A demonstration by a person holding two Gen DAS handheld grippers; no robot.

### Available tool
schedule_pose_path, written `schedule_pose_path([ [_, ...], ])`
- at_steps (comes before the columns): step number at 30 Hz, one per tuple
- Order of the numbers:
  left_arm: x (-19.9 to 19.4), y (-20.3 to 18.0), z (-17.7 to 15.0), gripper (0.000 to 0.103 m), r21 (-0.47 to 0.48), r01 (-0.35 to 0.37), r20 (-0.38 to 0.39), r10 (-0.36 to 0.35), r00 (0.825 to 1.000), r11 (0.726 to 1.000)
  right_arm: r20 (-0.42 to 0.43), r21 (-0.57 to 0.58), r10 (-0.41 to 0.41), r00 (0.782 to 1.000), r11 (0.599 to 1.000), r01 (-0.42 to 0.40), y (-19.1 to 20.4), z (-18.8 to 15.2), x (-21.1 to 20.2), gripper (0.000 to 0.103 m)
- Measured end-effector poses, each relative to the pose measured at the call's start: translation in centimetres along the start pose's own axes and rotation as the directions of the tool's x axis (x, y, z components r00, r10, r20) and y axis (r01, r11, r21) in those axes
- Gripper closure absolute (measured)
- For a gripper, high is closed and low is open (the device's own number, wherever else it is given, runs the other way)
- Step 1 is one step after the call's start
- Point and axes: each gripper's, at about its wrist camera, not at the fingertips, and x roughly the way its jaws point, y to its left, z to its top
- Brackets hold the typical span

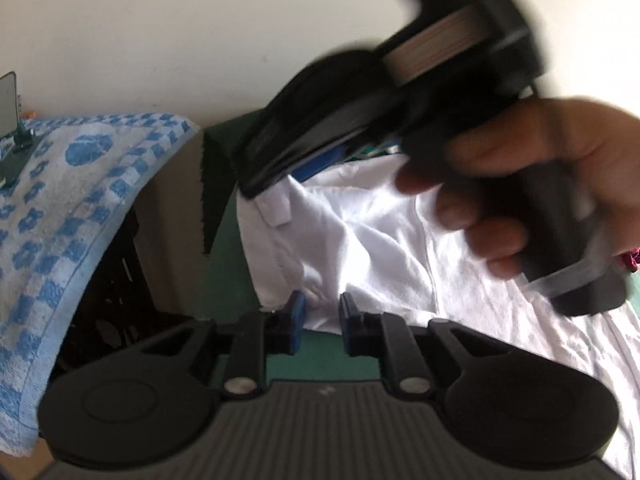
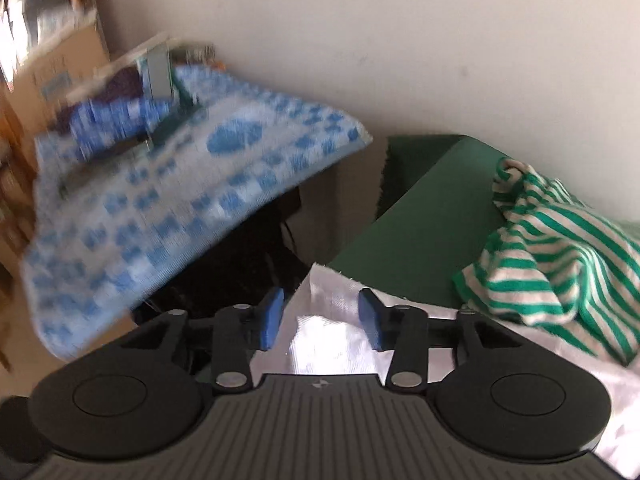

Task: Fold clothes
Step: 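Grasp the T-shirt with the left gripper beside the right gripper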

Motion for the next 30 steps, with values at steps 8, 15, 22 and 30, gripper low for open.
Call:
schedule_pose_path([
  [8,0.0,-0.2,0.0,0.089,0.017,-0.004,-0.010,0.004,1.000,1.000,0.047,0.135,0.029,0.998,0.990,-0.035,-1.7,1.1,0.6,0.098],
  [15,-0.5,0.9,-0.1,0.101,-0.061,0.002,-0.013,-0.003,1.000,0.998,0.129,0.243,0.101,0.987,0.961,-0.130,-3.9,1.2,-1.2,0.098],
  [22,-1.6,2.3,-0.6,0.101,-0.131,0.017,-0.016,-0.019,1.000,0.991,0.063,0.287,0.209,0.976,0.933,-0.218,-5.4,0.6,-1.0,0.062],
  [30,0.0,0.9,1.7,0.046,-0.004,0.014,0.013,-0.014,1.000,1.000,0.124,0.332,0.176,0.977,0.920,-0.208,-6.0,0.7,-1.8,0.061],
])
